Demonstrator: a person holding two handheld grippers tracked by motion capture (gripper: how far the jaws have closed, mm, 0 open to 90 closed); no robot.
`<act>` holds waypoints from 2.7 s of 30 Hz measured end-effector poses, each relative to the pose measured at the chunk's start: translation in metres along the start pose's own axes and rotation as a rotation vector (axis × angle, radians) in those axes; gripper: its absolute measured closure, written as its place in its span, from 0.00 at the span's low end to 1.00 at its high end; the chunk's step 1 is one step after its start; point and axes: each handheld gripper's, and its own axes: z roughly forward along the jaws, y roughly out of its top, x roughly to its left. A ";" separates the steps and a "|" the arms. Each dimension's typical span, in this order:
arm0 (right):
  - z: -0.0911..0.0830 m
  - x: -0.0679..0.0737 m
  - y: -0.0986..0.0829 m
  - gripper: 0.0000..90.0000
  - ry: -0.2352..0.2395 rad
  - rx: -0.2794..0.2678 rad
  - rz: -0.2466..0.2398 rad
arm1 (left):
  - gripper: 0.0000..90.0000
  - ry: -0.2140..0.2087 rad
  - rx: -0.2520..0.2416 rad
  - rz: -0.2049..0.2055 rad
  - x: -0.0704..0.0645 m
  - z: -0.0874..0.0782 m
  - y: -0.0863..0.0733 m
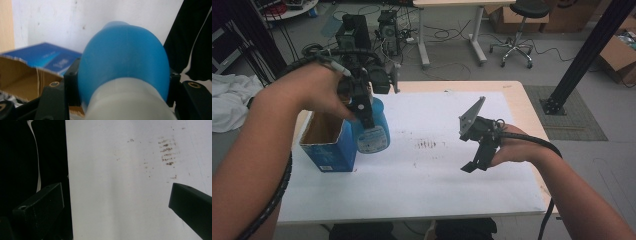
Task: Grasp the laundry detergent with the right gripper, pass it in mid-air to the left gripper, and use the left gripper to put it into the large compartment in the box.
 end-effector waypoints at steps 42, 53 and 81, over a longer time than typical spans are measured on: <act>-0.025 -0.014 -0.013 0.00 -0.025 0.188 0.015 | 0.42 -0.057 0.000 -1.091 0.090 -0.040 -0.094; -0.027 -0.016 -0.011 0.00 -0.026 0.200 0.011 | 0.42 -0.053 0.021 -1.193 0.105 -0.026 -0.108; -0.017 -0.018 -0.013 0.00 -0.012 0.222 0.018 | 0.42 -0.094 0.074 -1.193 0.115 0.082 -0.104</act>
